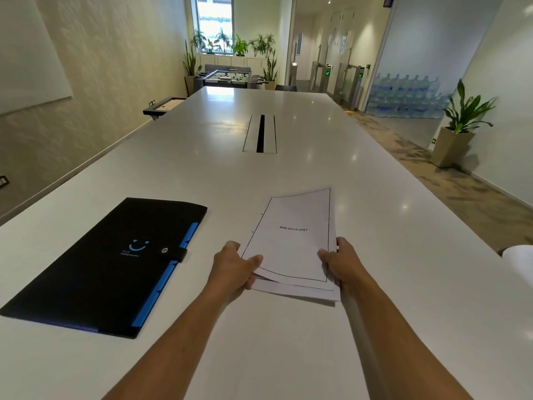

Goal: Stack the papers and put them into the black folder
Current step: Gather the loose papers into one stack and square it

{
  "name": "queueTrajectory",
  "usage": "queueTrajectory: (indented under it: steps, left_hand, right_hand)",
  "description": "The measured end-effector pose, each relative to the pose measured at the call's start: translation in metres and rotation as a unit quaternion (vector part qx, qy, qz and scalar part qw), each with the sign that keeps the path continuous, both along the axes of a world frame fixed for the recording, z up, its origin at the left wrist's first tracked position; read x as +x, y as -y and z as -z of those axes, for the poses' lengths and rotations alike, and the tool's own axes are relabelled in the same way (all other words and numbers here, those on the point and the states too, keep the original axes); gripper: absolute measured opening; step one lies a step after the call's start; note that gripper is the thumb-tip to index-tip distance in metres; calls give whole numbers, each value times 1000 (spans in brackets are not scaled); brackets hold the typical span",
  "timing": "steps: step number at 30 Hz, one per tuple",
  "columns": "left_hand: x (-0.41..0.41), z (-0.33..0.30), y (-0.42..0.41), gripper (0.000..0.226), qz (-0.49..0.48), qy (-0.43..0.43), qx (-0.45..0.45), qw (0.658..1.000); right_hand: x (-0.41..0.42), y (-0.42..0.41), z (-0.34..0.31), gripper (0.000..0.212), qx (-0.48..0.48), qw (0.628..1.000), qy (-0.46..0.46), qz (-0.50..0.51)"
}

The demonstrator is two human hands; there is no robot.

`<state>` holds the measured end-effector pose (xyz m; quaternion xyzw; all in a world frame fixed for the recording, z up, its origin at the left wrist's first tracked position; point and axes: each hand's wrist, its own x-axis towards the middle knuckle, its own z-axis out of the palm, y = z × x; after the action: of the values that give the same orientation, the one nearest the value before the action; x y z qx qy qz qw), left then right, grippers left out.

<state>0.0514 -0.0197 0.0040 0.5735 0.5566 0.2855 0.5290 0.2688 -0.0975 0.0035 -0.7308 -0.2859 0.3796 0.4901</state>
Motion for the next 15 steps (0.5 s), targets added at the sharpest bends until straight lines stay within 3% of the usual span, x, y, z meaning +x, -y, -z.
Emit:
queueTrajectory:
  steps: [3, 6, 8, 10, 15]
  left_hand:
    - [-10, 1, -13, 50, -64, -49, 95, 992]
    - [-13, -11, -23, 59, -69, 26, 96, 993]
    - [-11, -23, -26, 65, -17, 110, 68, 991]
    - [-10, -30, -25, 55, 44, 211, 39, 976]
    - [-10, -50, -29, 47, 57, 260, 141, 953]
  right_hand:
    - [-3, 5, 1, 13, 53, 999, -3, 6]
    - [-6, 8, -6, 12, 117, 993, -20, -12]
    - [-9, 11, -15, 15, 145, 988, 24, -48]
    - [-11, 14, -24, 18, 162, 980, 84, -84]
    - [-13, 16, -53, 23, 228, 960, 125, -107]
